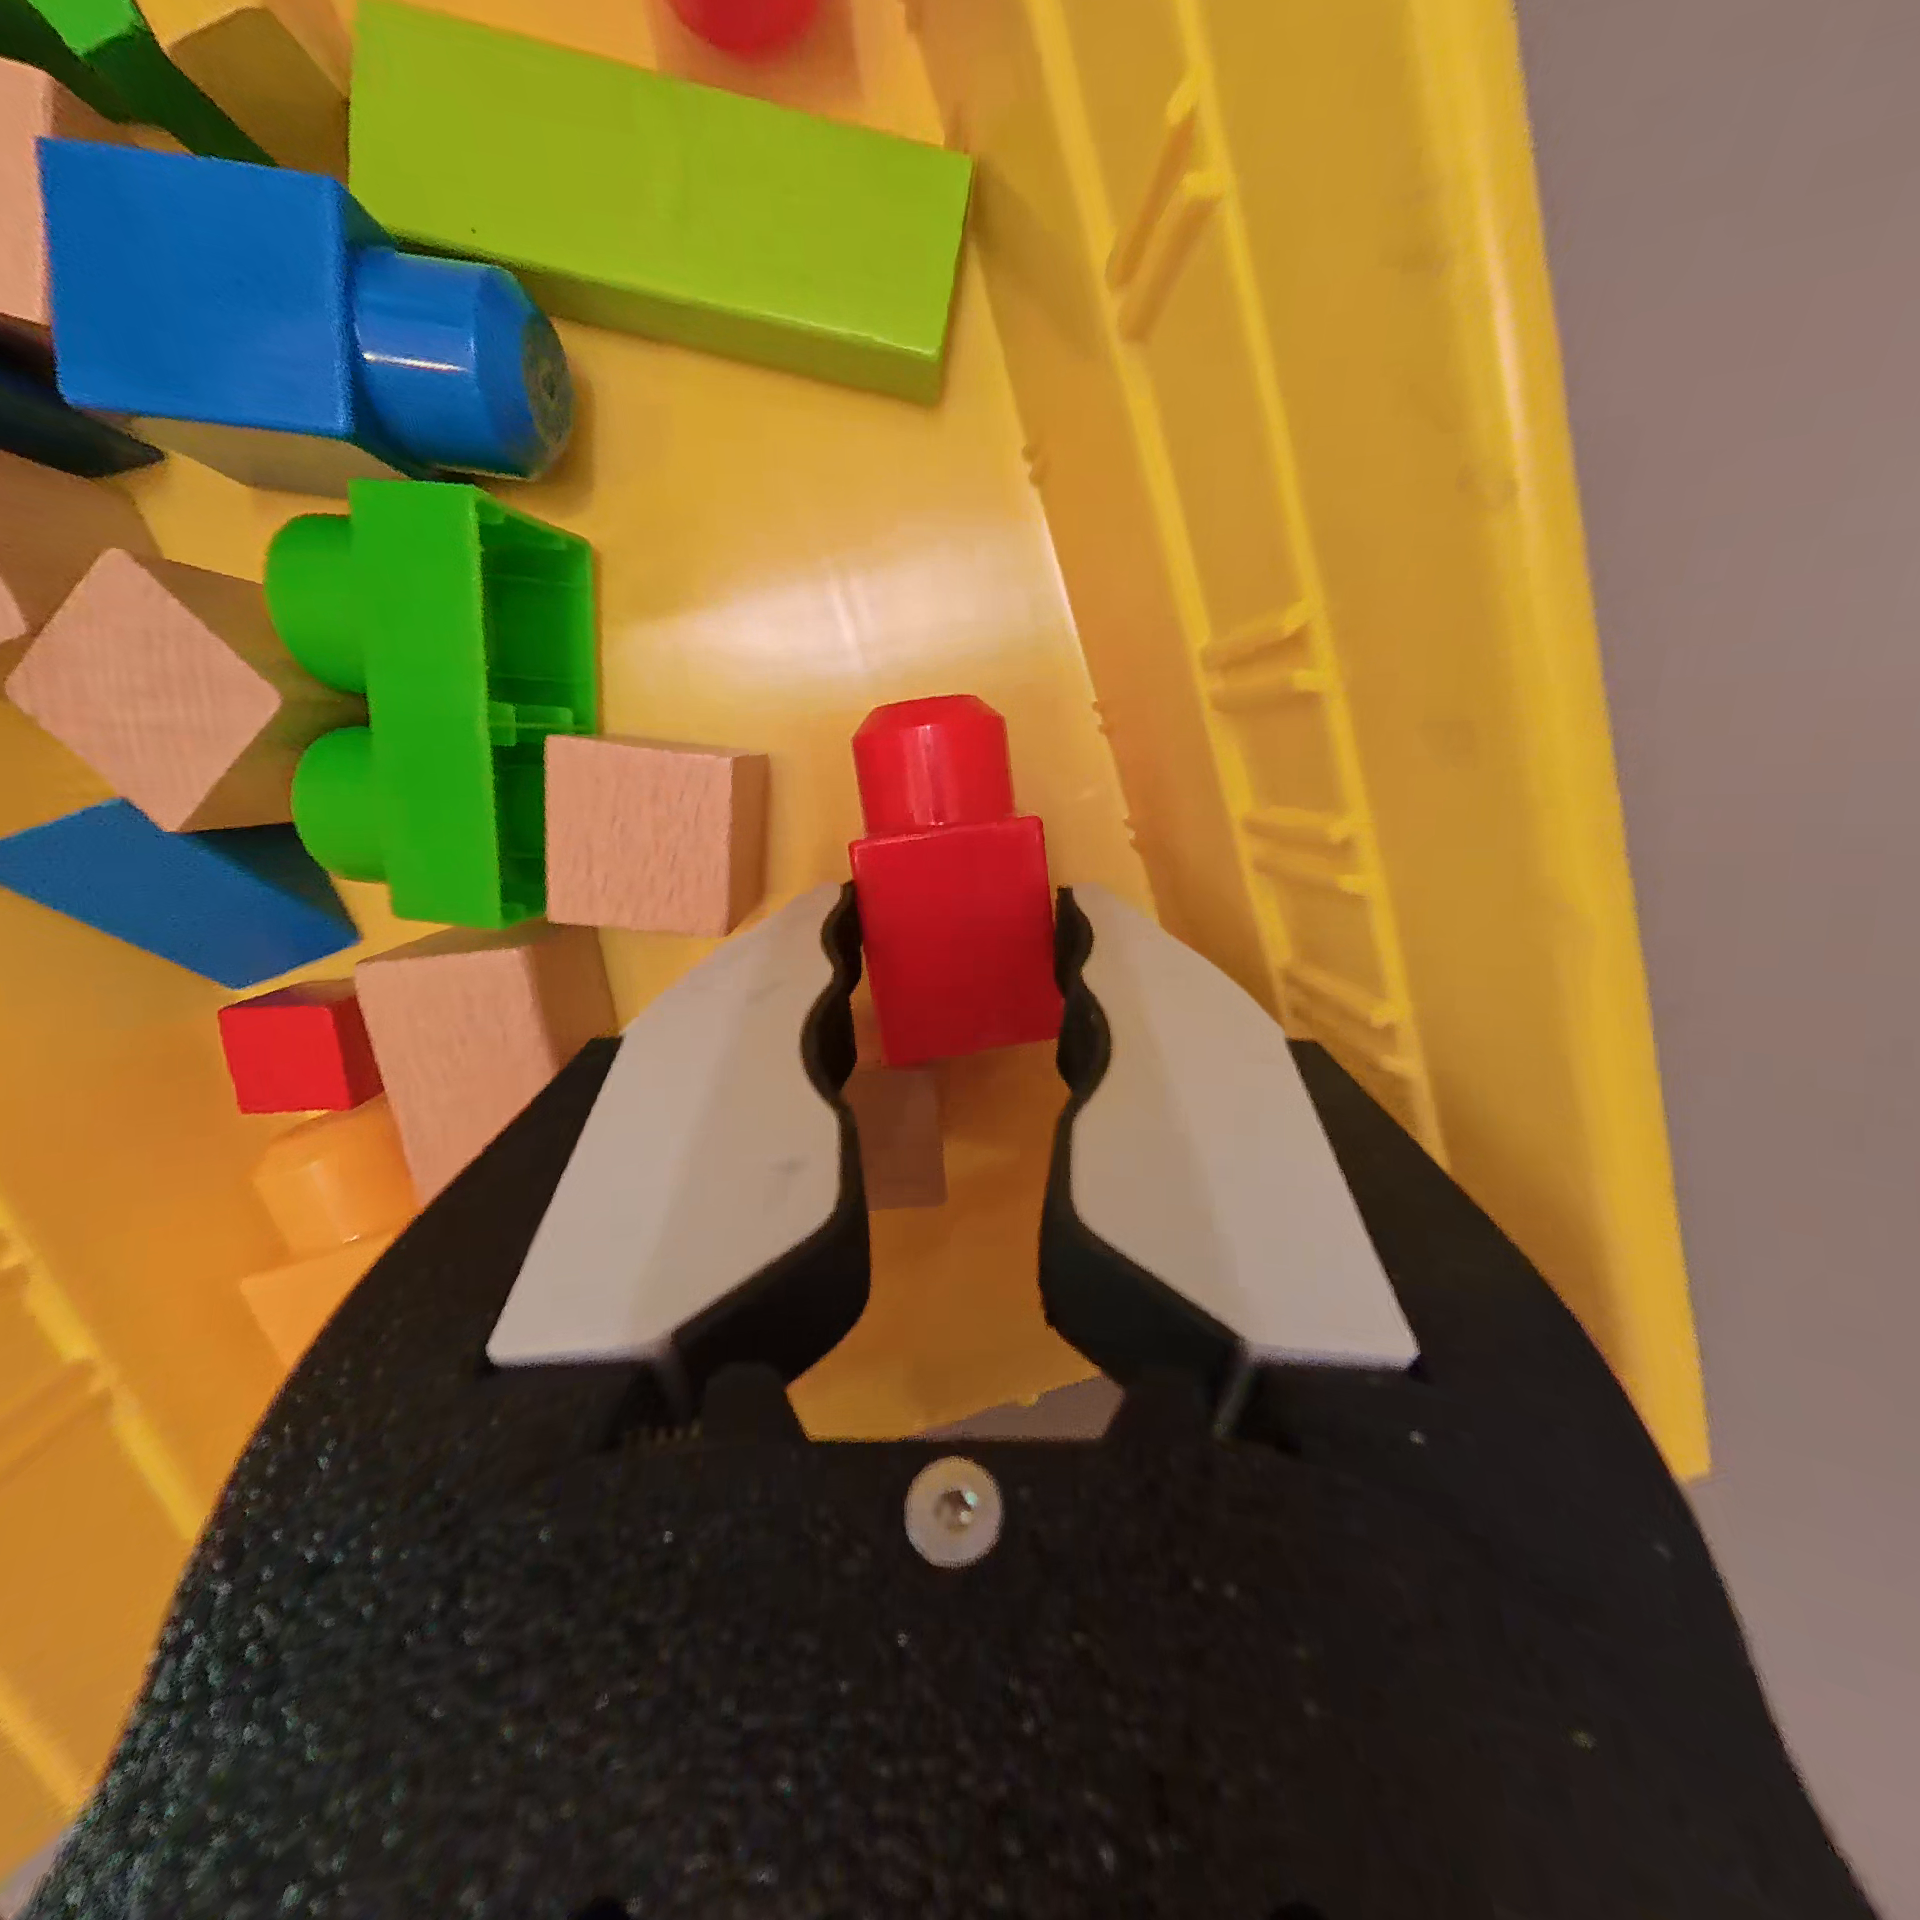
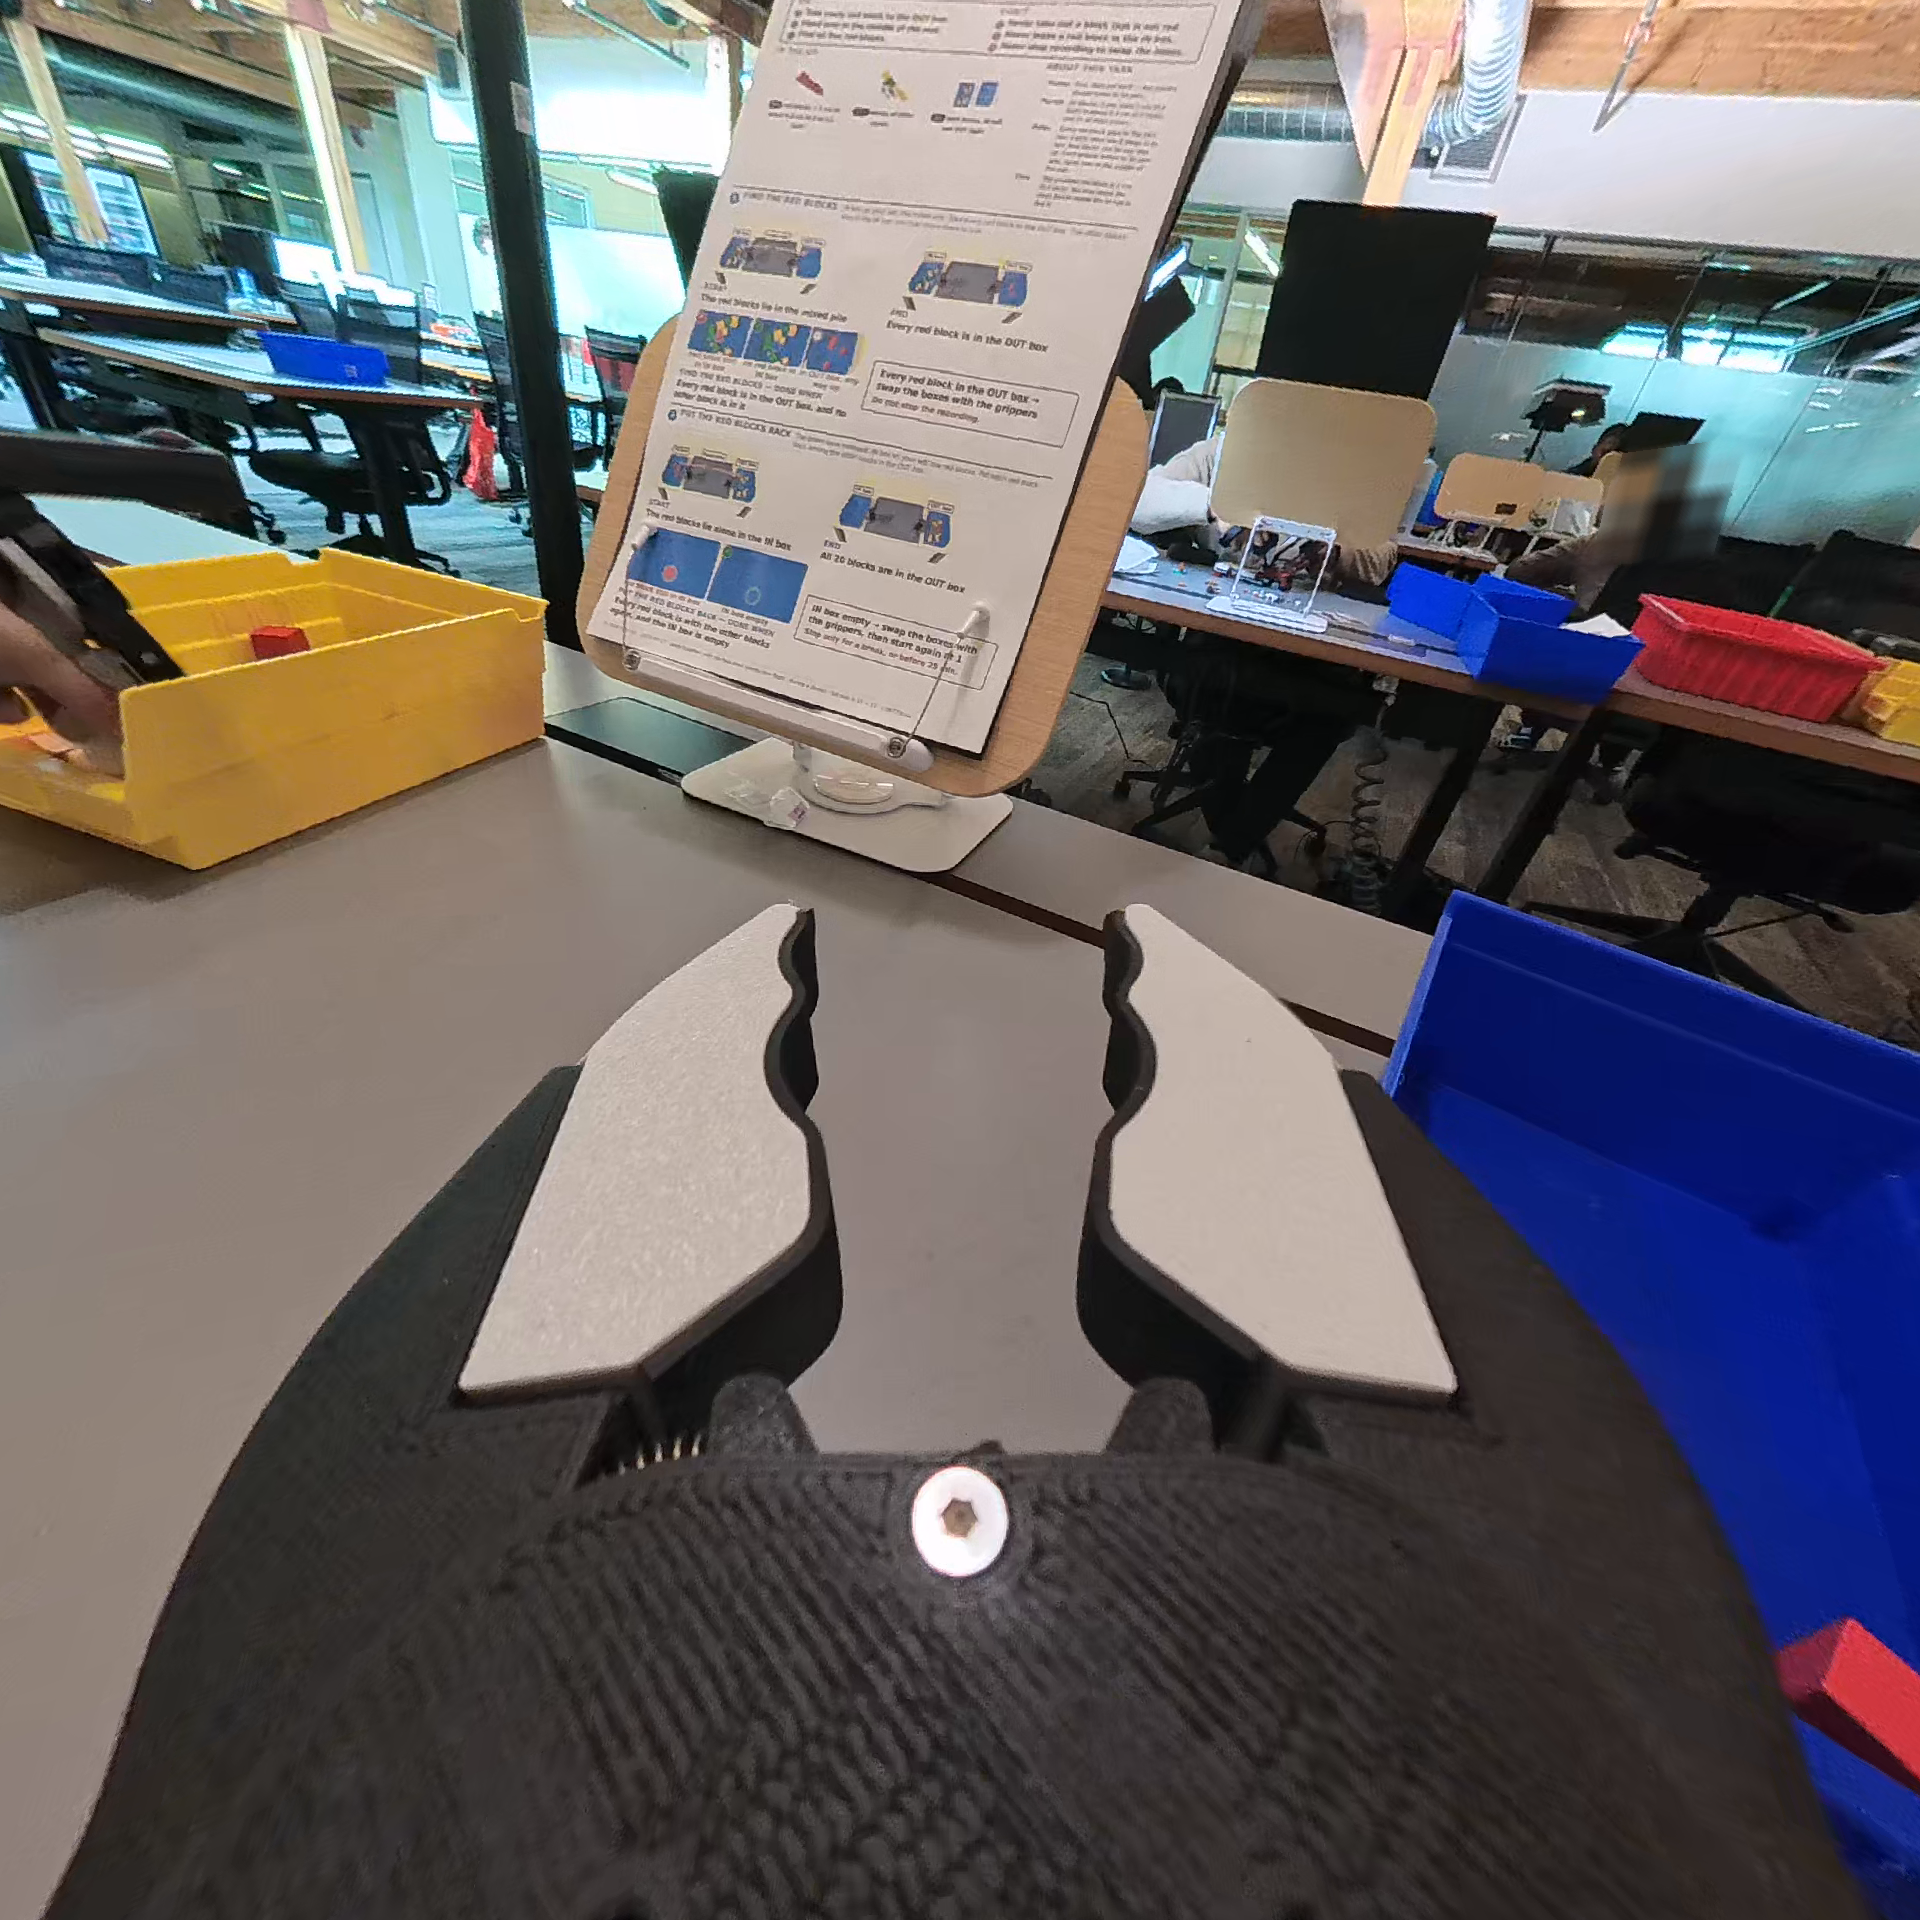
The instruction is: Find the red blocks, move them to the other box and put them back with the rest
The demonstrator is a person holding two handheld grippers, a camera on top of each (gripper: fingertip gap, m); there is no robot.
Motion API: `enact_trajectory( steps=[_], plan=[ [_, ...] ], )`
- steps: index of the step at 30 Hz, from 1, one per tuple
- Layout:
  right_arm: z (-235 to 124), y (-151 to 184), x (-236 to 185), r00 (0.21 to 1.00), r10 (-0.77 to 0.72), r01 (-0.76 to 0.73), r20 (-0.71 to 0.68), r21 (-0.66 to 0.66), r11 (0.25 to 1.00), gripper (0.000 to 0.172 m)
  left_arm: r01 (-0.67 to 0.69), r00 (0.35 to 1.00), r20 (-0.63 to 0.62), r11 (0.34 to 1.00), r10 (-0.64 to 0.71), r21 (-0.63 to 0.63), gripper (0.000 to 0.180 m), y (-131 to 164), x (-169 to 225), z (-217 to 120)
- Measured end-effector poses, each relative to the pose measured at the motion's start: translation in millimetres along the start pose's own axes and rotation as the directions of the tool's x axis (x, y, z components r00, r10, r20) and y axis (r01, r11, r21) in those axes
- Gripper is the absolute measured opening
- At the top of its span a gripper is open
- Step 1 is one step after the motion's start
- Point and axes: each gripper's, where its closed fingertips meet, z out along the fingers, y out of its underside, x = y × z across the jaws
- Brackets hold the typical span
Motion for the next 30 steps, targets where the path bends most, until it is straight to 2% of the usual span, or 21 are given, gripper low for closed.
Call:
enact_trajectory(
  steps=[3, 7, 9, 11, 15, 18, 21, 26, 30],
  plan=[
    [-1, -1, -1, 1.0, 0.001, -0.001, 0.002, 0.006, 1.0, 0.053, -0.032, 0.999, 0.028, 0.996, 0.03, 0.087, 0.035, -8, -6, -20],
    [0, -6, -10, 0.999, 0.024, -0.025, 0.039, 0.027, 0.999, 0.053, -0.065, 0.998, 0.012, 0.941, 0.065, 0.333, 0.035, -31, -1, -80],
    [2, -9, -18, 0.997, 0.025, -0.028, 0.066, 0.041, 0.999, 0.053, -0.101, 0.99, -0.037, 0.878, 0.133, 0.468, 0.035, -39, 17, -118],
    [5, -12, -31, 0.993, 0.034, -0.04, 0.115, 0.054, 0.998, 0.053, -0.146, 0.962, -0.101, 0.789, 0.254, 0.597, 0.035, -41, 49, -153],
    [12, -22, -68, 0.96, 0.092, -0.12, 0.263, 0.093, 0.988, 0.055, -0.189, 0.827, -0.225, 0.631, 0.516, 0.753, 0.035, -25, 127, -195],
    [14, -30, -99, 0.917, 0.126, -0.179, 0.378, 0.108, 0.978, 0.058, -0.189, 0.717, -0.285, 0.571, 0.636, 0.799, 0.035, -8, 178, -200],
    [17, -32, -122, 0.888, 0.158, -0.213, 0.432, 0.08, 0.974, 0.064, -0.191, 0.661, -0.254, 0.485, 0.706, 0.853, 0.034, 2, 221, -194],
    [27, -16, -134, 0.873, 0.261, -0.256, 0.413, -0.068, 0.964, 0.075, -0.35, 0.621, 0.022, 0.252, 0.784, 0.902, 0.034, 15, 292, -159],
    [31, -3, -132, 0.837, 0.345, -0.311, 0.426, -0.148, 0.939, 0.072, -0.46, 0.56, 0.237, 0.06, 0.794, 0.886, 0.034, 22, 342, -141]
  ],
)
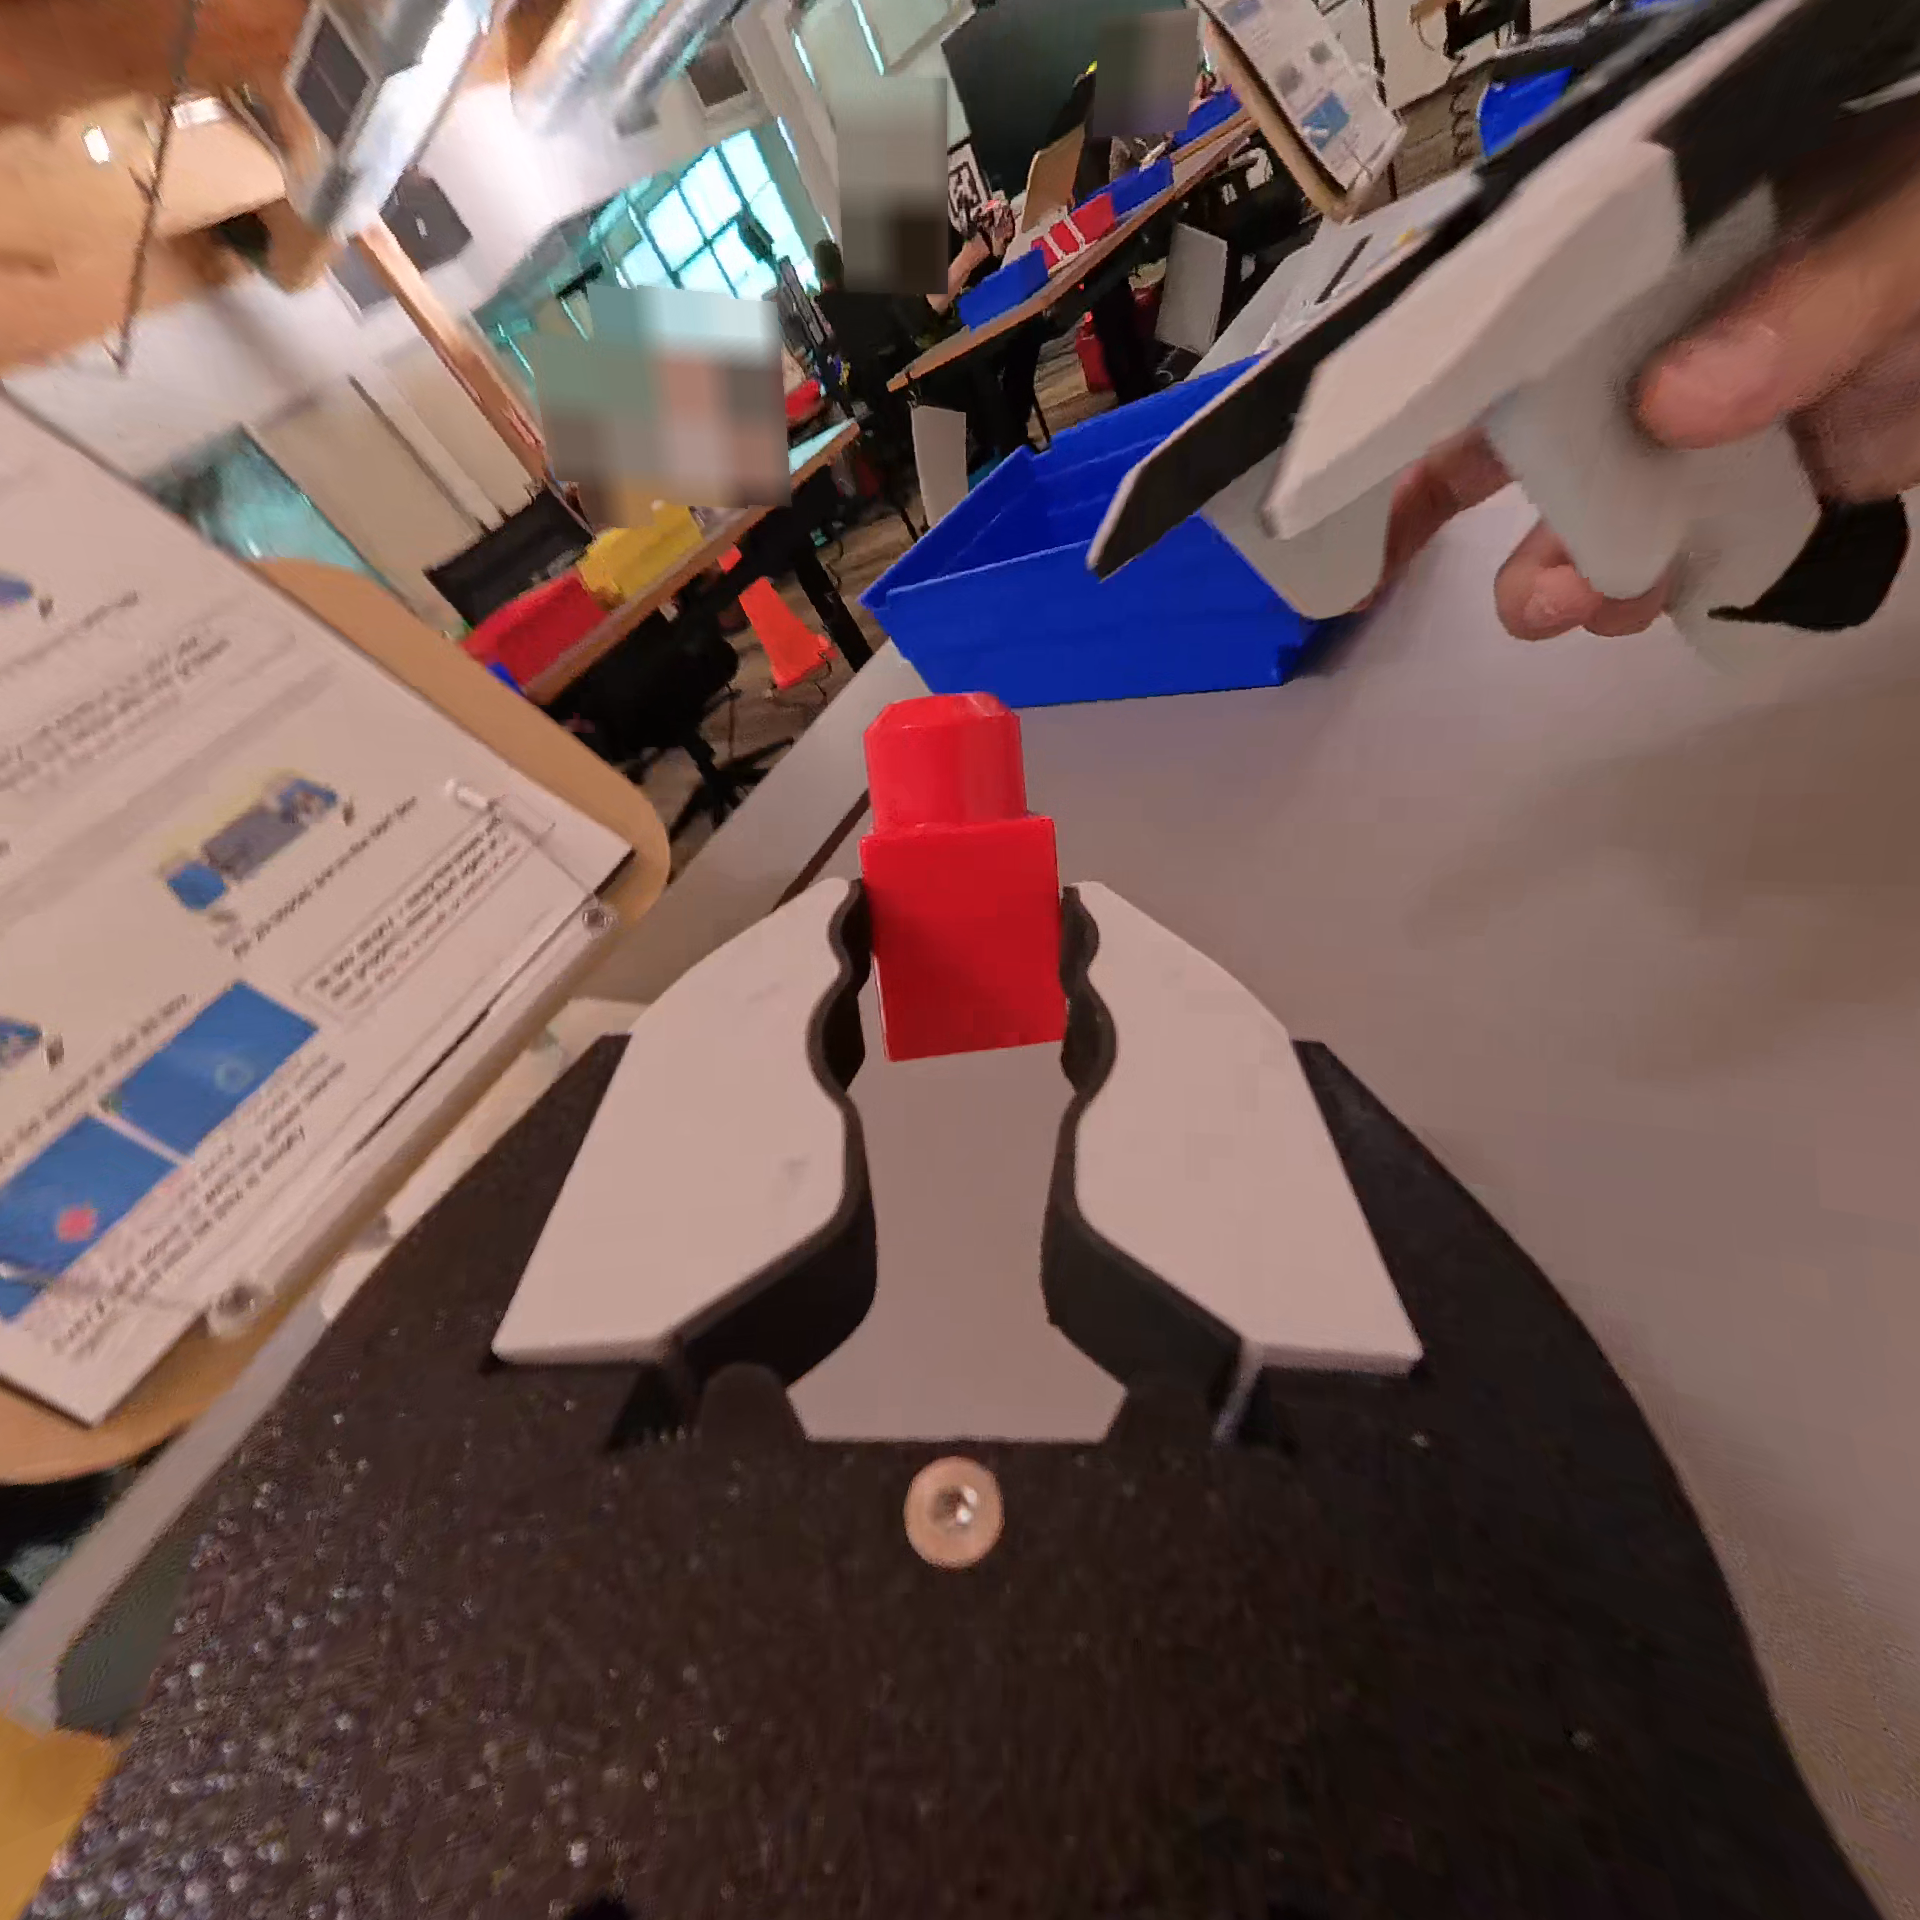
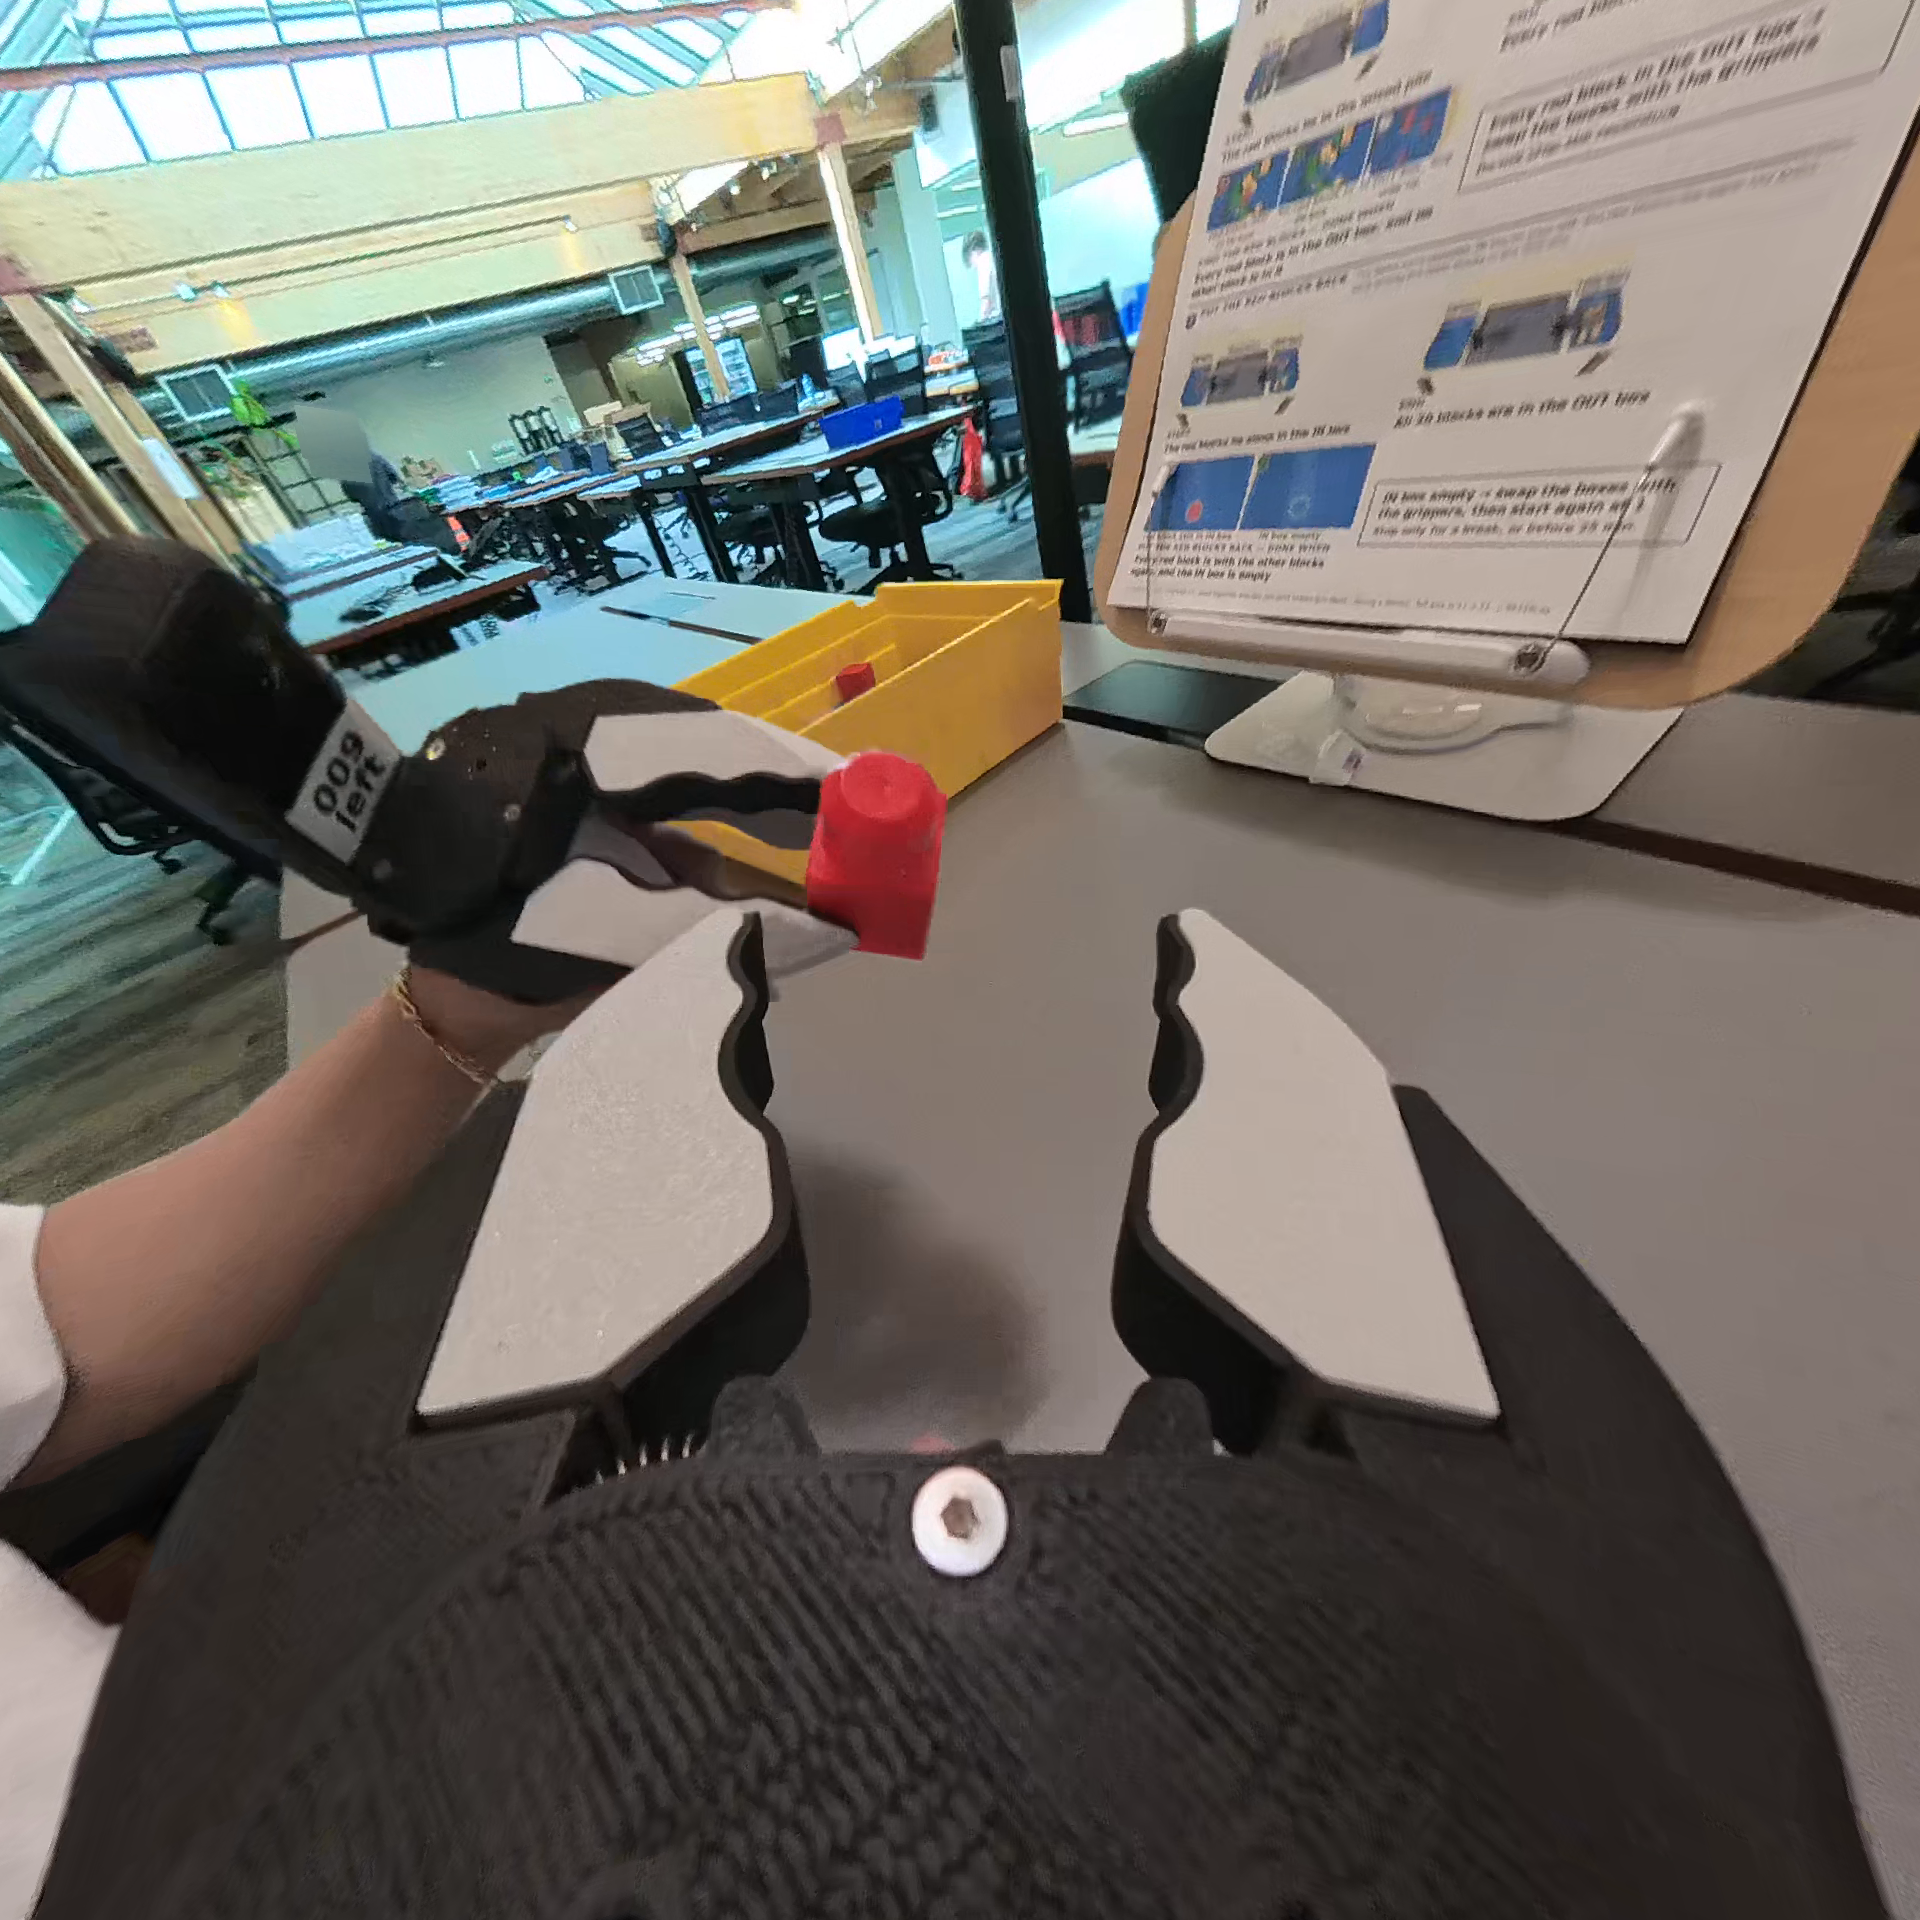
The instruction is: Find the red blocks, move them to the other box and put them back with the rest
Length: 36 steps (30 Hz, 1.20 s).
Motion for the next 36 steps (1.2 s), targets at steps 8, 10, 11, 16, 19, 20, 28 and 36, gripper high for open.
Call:
enact_trajectory(
  steps=[8, 10, 11, 16, 19, 20, 28, 36],
  plan=[
    [11, 40, 2, 0.999, -0.014, 0.023, 0.049, -0.185, 0.983, 0.063, -0.346, 0.937, 0.048, 0.938, 0.346, 0.012, 0.034, -2, 50, 28],
    [15, 51, 1, 0.998, -0.035, 0.047, 0.055, -0.23, 0.972, 0.054, -0.392, 0.918, 0.054, 0.92, 0.392, 0.0, 0.034, -1, 56, 30],
    [17, 55, 0, 0.997, -0.047, 0.062, 0.065, -0.246, 0.967, 0.044, -0.405, 0.913, 0.059, 0.914, 0.405, -0.005, 0.034, -1, 58, 31],
    [20, 57, -1, 0.995, -0.064, 0.081, 0.076, -0.262, 0.962, 0.036, -0.374, 0.922, 0.101, 0.927, 0.373, -0.008, 0.034, 2, 58, 32],
    [13, 54, 9, 0.995, -0.096, 0.099, 0.025, -0.277, 0.956, 0.036, -0.38, 0.911, 0.164, 0.925, 0.378, -0.022, 0.045, 4, 53, 31],
    [8, 52, 16, 0.993, -0.118, 0.111, -0.006, -0.287, 0.951, 0.036, -0.387, 0.904, 0.178, 0.921, 0.388, -0.04, 0.051, 6, 50, 30],
    [-90, 4, 114, 0.887, -0.281, 0.134, -0.366, -0.378, 0.916, 0.036, -0.152, 0.958, 0.244, 0.988, 0.152, -0.022, 0.057, 10, 22, 18],
    [-181, -17, 258, 0.738, -0.33, -0.144, -0.589, -0.615, 0.776, 0.036, -0.008, 0.936, 0.349, 0.995, 0.041, -0.096, 0.051, 34, -9, 9]
  ],
)
